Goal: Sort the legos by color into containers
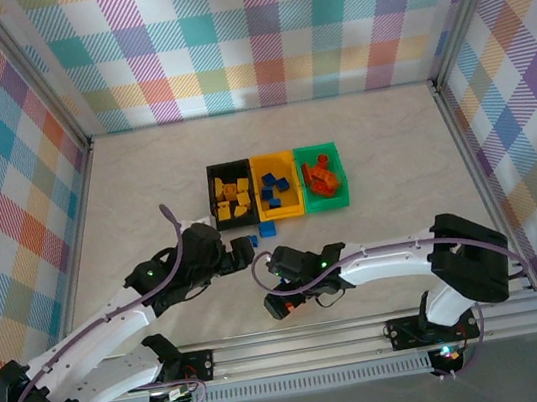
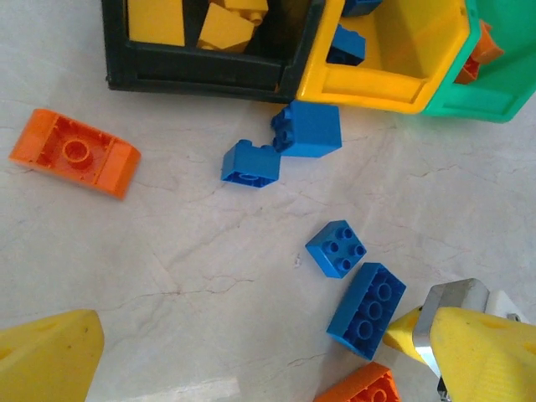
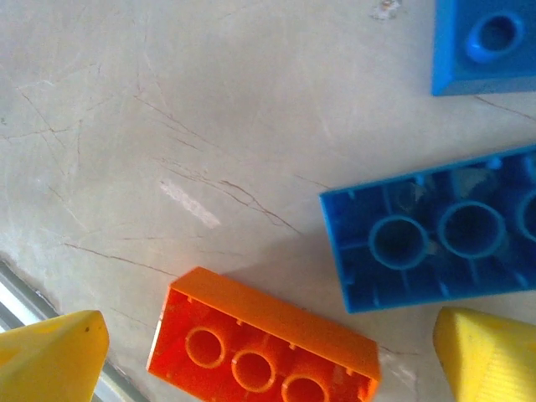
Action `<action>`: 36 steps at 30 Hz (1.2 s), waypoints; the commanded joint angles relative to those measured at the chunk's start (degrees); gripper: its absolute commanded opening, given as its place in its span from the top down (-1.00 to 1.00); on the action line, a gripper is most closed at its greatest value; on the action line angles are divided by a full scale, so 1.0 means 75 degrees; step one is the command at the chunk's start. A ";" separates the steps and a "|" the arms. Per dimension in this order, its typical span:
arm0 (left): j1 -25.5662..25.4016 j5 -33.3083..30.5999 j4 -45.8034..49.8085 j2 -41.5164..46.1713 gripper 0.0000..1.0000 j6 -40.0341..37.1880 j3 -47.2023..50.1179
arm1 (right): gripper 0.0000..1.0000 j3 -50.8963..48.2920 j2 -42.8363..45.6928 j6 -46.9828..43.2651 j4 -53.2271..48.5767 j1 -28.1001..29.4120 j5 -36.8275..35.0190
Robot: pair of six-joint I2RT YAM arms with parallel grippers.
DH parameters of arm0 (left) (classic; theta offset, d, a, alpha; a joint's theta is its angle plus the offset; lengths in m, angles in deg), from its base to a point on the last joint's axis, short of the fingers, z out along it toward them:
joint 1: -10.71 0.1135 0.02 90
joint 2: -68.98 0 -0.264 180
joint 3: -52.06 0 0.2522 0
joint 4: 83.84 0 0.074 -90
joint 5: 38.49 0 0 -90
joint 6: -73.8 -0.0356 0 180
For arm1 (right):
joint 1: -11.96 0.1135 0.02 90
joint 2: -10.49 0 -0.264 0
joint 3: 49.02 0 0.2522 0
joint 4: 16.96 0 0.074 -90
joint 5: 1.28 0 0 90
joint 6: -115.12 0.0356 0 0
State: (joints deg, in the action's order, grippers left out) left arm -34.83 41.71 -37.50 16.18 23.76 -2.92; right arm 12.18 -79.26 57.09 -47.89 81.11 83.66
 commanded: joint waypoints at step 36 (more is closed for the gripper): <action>0.0132 -0.0673 0.0540 0.0574 -1.00 0.0293 0.0675 | -0.25 0.1207 0.1396 -0.0998 -0.1081 -0.3035 -0.0895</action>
State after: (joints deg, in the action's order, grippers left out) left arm -34.45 37.27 -34.07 20.36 24.99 1.39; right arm 16.94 -66.65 54.51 -57.31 63.25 75.01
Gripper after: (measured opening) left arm 0.998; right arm 0.655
